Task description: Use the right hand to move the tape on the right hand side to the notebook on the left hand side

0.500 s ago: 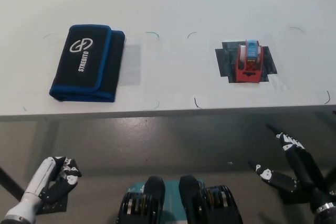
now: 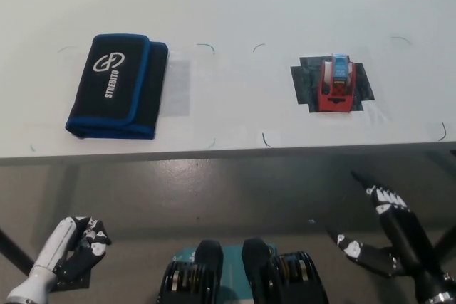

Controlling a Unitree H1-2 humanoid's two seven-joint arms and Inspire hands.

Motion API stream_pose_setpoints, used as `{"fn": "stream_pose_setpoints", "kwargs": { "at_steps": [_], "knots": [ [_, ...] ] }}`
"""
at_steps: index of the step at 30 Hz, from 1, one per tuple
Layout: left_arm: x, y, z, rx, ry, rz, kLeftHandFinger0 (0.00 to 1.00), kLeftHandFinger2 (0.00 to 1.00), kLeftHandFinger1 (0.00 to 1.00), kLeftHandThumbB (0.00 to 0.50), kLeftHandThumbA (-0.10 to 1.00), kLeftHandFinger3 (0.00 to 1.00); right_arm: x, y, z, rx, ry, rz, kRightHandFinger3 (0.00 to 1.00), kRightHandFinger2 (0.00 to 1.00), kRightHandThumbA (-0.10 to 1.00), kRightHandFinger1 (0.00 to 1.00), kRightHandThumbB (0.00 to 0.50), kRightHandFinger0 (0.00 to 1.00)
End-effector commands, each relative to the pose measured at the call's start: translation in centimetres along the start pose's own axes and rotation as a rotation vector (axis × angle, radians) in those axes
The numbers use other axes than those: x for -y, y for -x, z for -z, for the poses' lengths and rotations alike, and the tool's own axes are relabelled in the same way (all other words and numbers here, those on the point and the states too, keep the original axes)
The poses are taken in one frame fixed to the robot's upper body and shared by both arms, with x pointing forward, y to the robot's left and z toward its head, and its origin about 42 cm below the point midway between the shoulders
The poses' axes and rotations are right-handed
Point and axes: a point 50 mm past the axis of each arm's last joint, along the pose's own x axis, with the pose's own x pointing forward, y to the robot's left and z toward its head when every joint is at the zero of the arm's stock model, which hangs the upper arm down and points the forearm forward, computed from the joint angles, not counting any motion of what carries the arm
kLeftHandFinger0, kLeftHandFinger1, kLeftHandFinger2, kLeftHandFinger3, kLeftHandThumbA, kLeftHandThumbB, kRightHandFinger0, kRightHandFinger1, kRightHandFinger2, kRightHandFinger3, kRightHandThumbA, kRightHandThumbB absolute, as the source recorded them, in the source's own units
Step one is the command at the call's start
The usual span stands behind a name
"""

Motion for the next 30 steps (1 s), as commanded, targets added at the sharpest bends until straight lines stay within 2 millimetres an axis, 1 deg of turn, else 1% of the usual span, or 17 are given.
{"fn": "stream_pose_setpoints", "kwargs": {
  "at_steps": [1, 2, 3, 4, 6, 7, 9, 13, 14, 18, 20, 21, 25, 27, 28, 29, 30],
  "knots": [
    [-0.5, 0.6, -0.3, 0.036, -0.013, -0.013, 0.01, 0.2, 0.06, 0.373, -0.1, 0.35, 3.7, -3.0, -2.9, 0.11, 0.042, 0.102, 1.0, 1.0, 0.77, 1.0, 0.5, 1.0],
    [-0.5, 0.6, -0.2, 0.041, -0.008, -0.018, 0.0, 0.18, 0.04, 0.373, -0.1, 0.34, 4.9, -4.6, -3.9, 0.154, 0.043, 0.136, 1.0, 1.0, 0.74, 1.0, 0.5, 1.0],
    [-0.5, 0.6, -0.2, 0.042, -0.008, -0.019, 0.04, 0.21, 0.08, 0.371, -0.1, 0.34, 5.6, -5.3, -4.3, 0.17, 0.053, 0.147, 1.0, 1.0, 0.75, 1.0, 0.5, 1.0],
    [-0.4, 0.6, -0.3, 0.043, -0.008, -0.019, 0.05, 0.21, 0.09, 0.374, -0.1, 0.34, 6.4, -6.3, -4.8, 0.19, 0.065, 0.163, 1.0, 1.0, 0.75, 1.0, 0.5, 1.0],
    [-0.4, 0.8, -0.1, 0.043, -0.007, -0.023, 0.03, 0.2, 0.07, 0.375, -0.1, 0.33, 8.6, -8.7, -6.2, 0.226, 0.084, 0.19, 1.0, 1.0, 0.75, 1.0, 0.5, 1.0],
    [-0.4, 0.8, -0.1, 0.043, -0.008, -0.023, 0.03, 0.2, 0.07, 0.375, -0.1, 0.33, 8.7, -8.8, -6.3, 0.227, 0.085, 0.191, 1.0, 1.0, 0.75, 1.0, 0.5, 1.0],
    [-0.4, 0.8, -0.1, 0.038, -0.006, -0.024, 0.03, 0.19, 0.07, 0.373, -0.1, 0.34, 10.7, -11.2, -7.7, 0.278, 0.064, 0.232, 1.0, 1.0, 0.69, 1.0, 0.5, 1.0],
    [-0.4, 0.8, 0.0, 0.032, -0.003, -0.025, 0.02, 0.19, 0.07, 0.377, -0.1, 0.35, 12.0, -13.2, -8.1, 0.305, 0.06, 0.249, 1.0, 1.0, 0.75, 1.0, 0.5, 1.0],
    [-0.7, 1.1, 0.1, 0.031, -0.009, -0.024, 0.09, 0.24, 0.13, 0.372, -0.1, 0.35, 12.4, -14.5, -8.4, 0.31, 0.069, 0.252, 1.0, 1.0, 0.78, 1.0, 0.5, 1.0],
    [-0.9, 1.1, -0.1, 0.035, -0.007, -0.027, 0.0, 0.19, 0.07, 0.372, -0.1, 0.34, 13.9, -17.7, -8.9, 0.3, 0.117, 0.229, 1.0, 1.0, 0.83, 1.0, 0.5, 1.0],
    [-1.0, 1.0, -0.2, 0.036, -0.007, -0.029, 0.0, 0.15, 0.02, 0.372, -0.1, 0.34, 14.6, -19.0, -9.0, 0.286, 0.135, 0.216, 1.0, 1.0, 0.83, 1.0, 0.5, 1.0],
    [-1.0, 1.0, -0.2, 0.035, -0.005, -0.028, 0.0, 0.17, 0.05, 0.372, -0.1, 0.34, 14.6, -20.3, -8.7, 0.274, 0.142, 0.207, 1.0, 1.0, 0.85, 1.0, 0.5, 1.0],
    [-1.0, 0.8, -0.3, 0.045, -0.007, -0.034, 0.0, 0.15, 0.04, 0.375, -0.1, 0.34, 15.3, -22.7, -8.4, 0.231, 0.141, 0.177, 1.0, 1.0, 0.89, 1.0, 0.5, 1.0],
    [-0.9, 0.7, -0.3, 0.054, -0.012, -0.033, 0.0, 0.15, 0.04, 0.374, -0.1, 0.34, 15.6, -23.3, -8.3, 0.216, 0.14, 0.178, 1.0, 1.0, 0.89, 1.0, 0.5, 1.0],
    [-0.9, 0.7, -0.4, 0.054, -0.009, -0.035, 0.0, 0.14, 0.03, 0.377, -0.1, 0.34, 15.7, -24.4, -7.9, 0.186, 0.128, 0.166, 1.0, 1.0, 0.9, 1.0, 0.5, 1.0],
    [-0.9, 0.7, -0.4, 0.053, -0.013, -0.033, 0.0, 0.16, 0.04, 0.374, -0.1, 0.34, 15.8, -25.0, -7.7, 0.15, 0.094, 0.143, 1.0, 1.0, 0.87, 1.0, 0.5, 1.0],
    [-0.9, 0.8, -0.4, 0.053, -0.016, -0.031, 0.04, 0.19, 0.07, 0.372, -0.1, 0.34, 15.8, -25.5, -7.4, 0.13, 0.091, 0.134, 1.0, 1.0, 0.86, 1.0, 0.5, 1.0]
  ]
}}
